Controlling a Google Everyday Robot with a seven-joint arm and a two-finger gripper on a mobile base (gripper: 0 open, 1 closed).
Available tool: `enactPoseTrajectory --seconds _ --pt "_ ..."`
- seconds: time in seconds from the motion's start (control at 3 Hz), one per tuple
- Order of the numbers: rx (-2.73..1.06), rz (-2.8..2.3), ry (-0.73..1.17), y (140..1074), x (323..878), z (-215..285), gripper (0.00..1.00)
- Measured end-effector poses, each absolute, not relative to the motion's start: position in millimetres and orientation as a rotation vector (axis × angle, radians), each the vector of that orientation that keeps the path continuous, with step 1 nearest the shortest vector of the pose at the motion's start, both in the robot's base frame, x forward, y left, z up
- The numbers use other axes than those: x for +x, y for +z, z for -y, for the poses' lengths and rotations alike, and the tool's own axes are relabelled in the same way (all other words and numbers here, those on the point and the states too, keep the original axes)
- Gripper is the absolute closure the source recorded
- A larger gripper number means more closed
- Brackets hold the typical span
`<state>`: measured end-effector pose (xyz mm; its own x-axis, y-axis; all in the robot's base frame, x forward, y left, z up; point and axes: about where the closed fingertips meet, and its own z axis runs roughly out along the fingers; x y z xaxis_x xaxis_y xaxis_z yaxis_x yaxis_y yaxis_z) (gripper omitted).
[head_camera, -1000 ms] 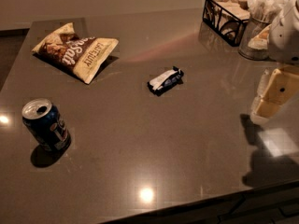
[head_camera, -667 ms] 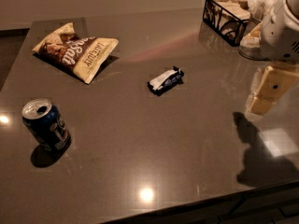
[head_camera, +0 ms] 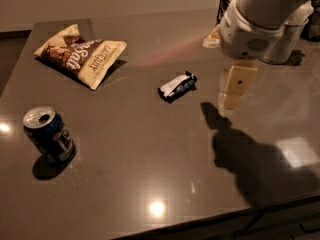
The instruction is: Pick rxbar blueberry
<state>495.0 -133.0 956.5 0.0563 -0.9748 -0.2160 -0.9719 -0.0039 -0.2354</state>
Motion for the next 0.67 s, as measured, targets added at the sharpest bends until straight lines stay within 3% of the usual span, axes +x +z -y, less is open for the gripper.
enactPoseTrajectory --seconds 0.67 --pt "-2.223 -1.798 0.063 916.9 560.1 86.2 0.0"
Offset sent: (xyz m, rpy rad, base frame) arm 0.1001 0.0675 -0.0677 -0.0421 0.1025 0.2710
